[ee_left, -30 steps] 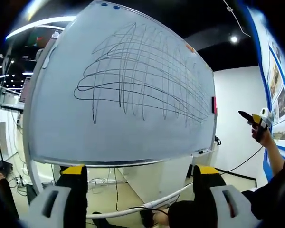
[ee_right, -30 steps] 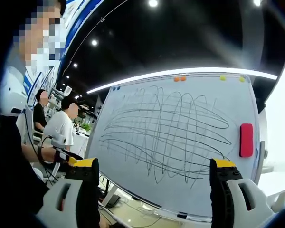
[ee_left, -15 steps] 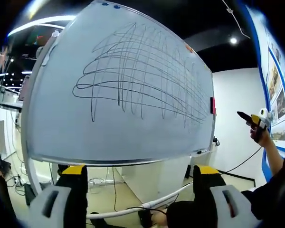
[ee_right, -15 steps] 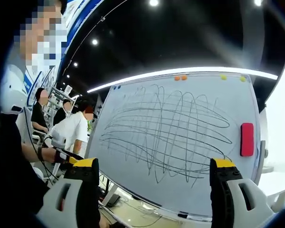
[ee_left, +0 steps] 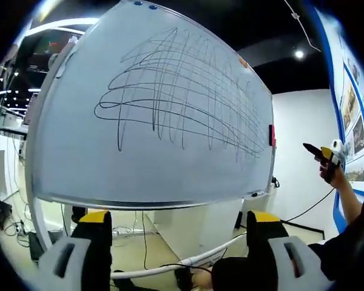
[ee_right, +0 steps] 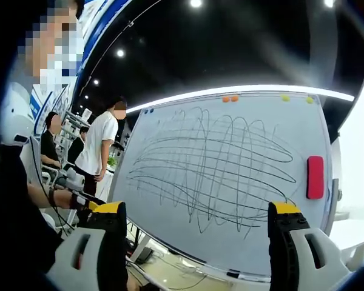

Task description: Wipe the writing off the whiteboard with the eraser

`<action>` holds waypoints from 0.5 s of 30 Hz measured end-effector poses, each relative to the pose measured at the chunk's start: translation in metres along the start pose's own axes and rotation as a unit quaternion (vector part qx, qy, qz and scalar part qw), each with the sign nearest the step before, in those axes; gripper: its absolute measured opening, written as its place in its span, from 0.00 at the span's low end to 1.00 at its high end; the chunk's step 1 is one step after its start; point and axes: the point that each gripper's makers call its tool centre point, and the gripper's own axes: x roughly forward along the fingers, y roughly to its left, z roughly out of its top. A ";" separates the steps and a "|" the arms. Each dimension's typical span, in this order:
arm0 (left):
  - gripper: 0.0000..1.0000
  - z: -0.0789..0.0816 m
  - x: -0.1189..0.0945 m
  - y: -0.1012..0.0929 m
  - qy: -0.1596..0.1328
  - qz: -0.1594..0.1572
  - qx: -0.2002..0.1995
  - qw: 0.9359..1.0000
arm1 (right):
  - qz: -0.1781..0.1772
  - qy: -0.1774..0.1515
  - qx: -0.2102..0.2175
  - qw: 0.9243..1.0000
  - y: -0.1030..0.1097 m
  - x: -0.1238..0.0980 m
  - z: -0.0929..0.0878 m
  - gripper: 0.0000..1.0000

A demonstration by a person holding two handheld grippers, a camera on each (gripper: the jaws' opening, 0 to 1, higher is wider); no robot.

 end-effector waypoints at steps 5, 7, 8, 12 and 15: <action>0.92 -0.001 0.000 0.000 0.001 -0.002 -0.004 1.000 | 0.000 -0.001 0.001 1.000 0.000 0.001 0.001 0.97; 0.92 0.000 0.000 0.000 -0.001 -0.002 0.000 1.000 | 0.003 0.002 0.000 1.000 0.001 0.002 0.001 0.97; 0.92 0.000 0.000 0.000 0.000 -0.002 0.001 1.000 | 0.004 0.003 -0.001 1.000 0.001 0.002 0.001 0.97; 0.92 -0.001 0.000 0.005 0.002 0.001 0.000 1.000 | 0.006 -0.003 -0.005 1.000 0.002 0.002 0.007 0.97; 0.92 -0.002 0.001 0.009 -0.004 0.003 -0.005 1.000 | 0.002 -0.009 -0.001 1.000 0.000 0.001 0.008 0.97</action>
